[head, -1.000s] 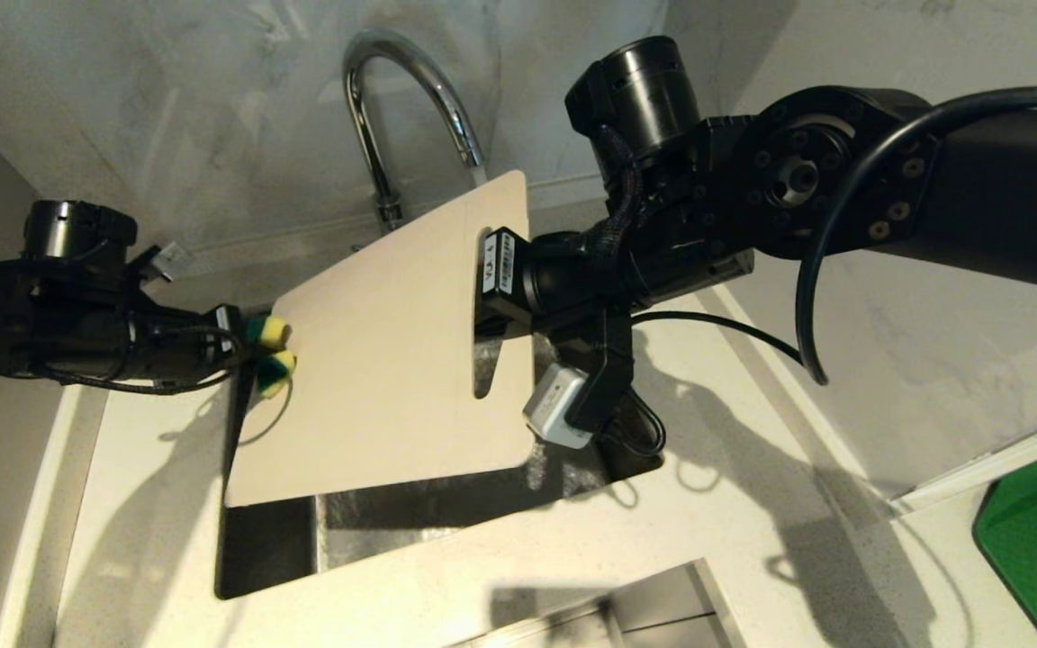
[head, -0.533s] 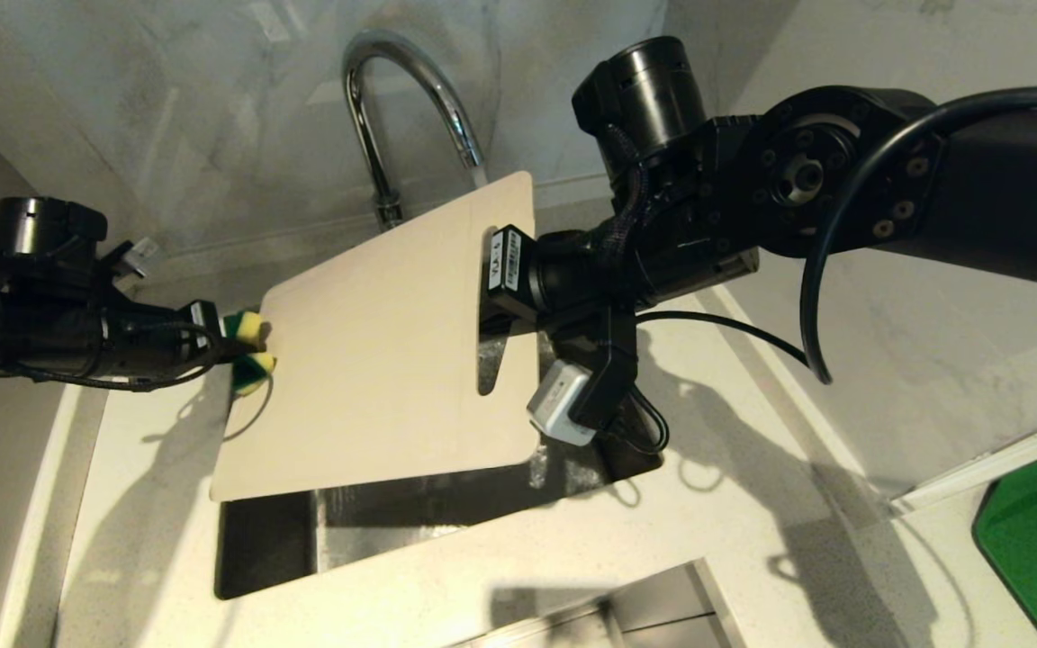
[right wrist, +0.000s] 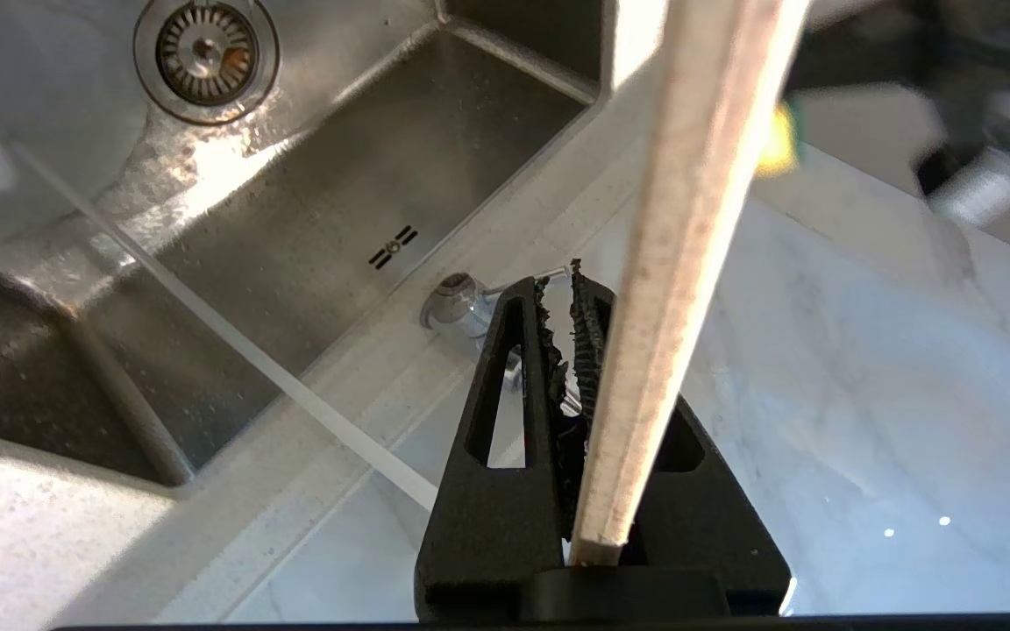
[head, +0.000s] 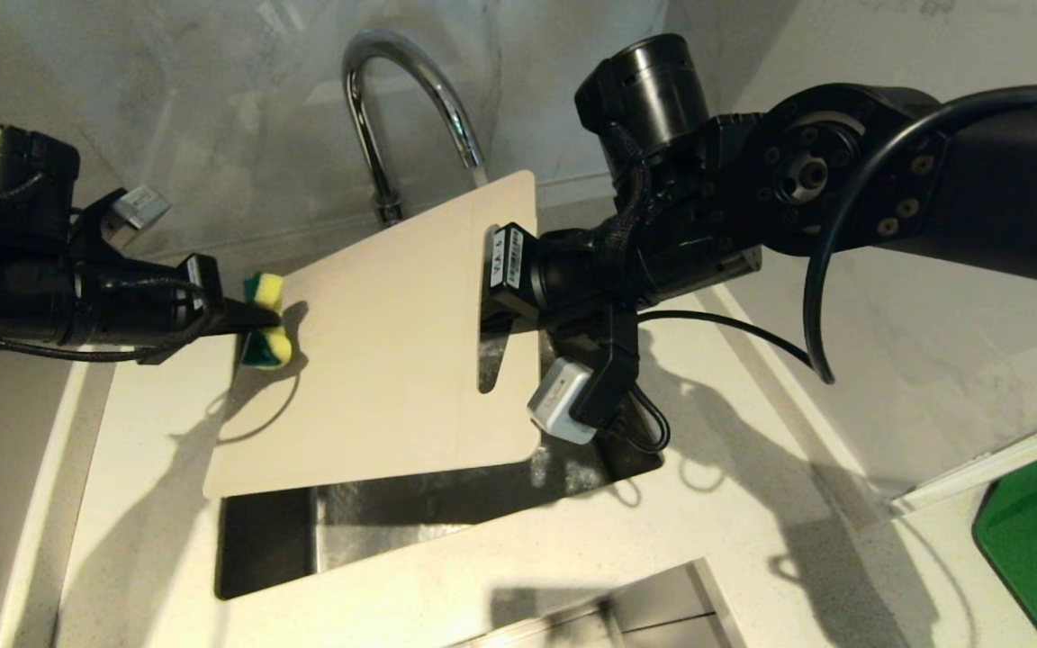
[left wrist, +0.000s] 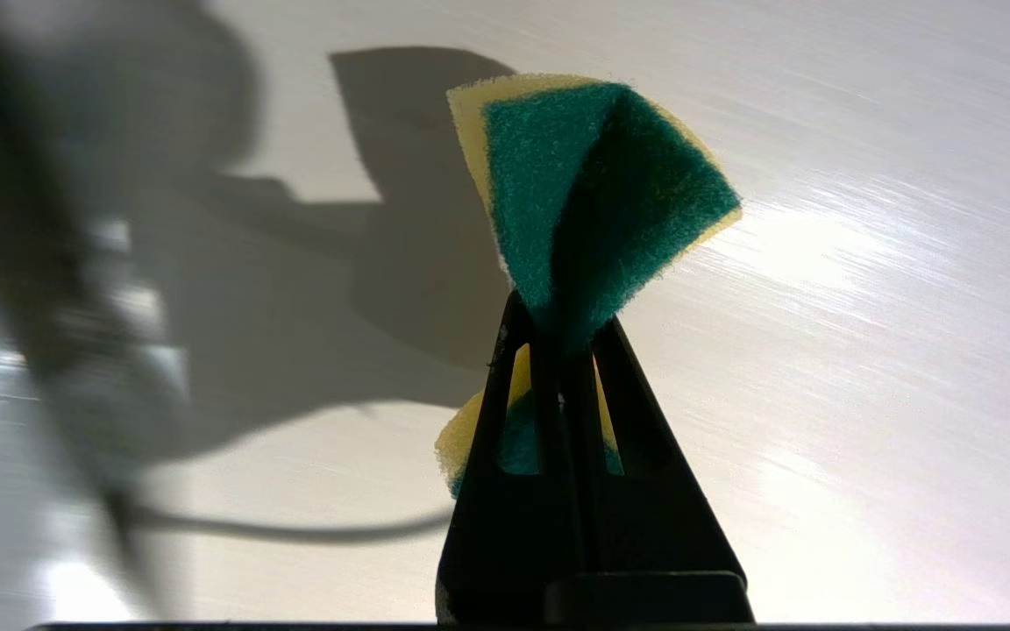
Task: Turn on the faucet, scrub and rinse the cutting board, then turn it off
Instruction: Scrub the cutting board underwater
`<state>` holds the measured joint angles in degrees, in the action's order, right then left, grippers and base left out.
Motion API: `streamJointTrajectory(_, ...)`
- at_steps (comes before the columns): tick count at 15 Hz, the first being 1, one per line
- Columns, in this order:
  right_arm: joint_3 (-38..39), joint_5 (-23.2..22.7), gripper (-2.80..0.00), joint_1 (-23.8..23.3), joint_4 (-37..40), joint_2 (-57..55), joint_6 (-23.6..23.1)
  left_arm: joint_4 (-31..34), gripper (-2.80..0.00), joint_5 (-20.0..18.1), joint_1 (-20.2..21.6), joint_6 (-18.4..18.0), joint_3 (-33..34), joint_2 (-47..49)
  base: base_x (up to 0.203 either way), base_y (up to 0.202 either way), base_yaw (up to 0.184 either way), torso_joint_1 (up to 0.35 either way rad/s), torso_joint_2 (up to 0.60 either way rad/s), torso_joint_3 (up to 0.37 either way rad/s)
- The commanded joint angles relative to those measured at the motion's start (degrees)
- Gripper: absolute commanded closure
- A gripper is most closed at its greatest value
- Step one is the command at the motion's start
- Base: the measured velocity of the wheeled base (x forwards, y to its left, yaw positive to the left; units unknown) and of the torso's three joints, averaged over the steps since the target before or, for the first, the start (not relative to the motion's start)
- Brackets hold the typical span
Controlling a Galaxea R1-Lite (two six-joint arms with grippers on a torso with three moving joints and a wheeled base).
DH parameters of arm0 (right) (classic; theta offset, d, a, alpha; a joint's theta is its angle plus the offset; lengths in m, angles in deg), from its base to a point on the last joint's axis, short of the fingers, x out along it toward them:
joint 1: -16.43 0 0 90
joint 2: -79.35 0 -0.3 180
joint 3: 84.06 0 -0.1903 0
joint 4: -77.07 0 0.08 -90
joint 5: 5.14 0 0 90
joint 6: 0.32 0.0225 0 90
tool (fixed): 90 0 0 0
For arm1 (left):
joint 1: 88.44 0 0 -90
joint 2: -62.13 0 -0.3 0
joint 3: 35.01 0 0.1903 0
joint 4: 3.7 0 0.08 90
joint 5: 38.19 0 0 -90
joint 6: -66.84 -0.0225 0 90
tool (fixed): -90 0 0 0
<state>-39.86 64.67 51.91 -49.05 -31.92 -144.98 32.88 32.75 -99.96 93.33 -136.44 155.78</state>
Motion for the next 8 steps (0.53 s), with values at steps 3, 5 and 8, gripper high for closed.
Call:
streamJointTrajectory(3, -0.2, -0.2, 0.00, 0.0, 0.2, 0.1, -0.1, 11.0, 0.00, 2.6, -16.9, 8.5, -9.0, -3.3, 0.000, 0.000, 0.000, 0.000, 0.00, 0.000)
streamJointTrajectory(5, -0.2, -0.1, 0.00, 0.0, 0.2, 0.7, 0.0, 12.2, 0.00, 3.7, -21.9, 10.3, -10.6, -2.4, 0.000, 0.000, 0.000, 0.000, 0.00, 0.000)
streamJointTrajectory(8, 0.0, -0.2, 0.00, -0.1, 0.2, 1.2, 0.0, 12.4, 0.00, 3.6, -21.3, 10.7, -9.2, -0.9, 0.000, 0.000, 0.000, 0.000, 0.00, 0.000)
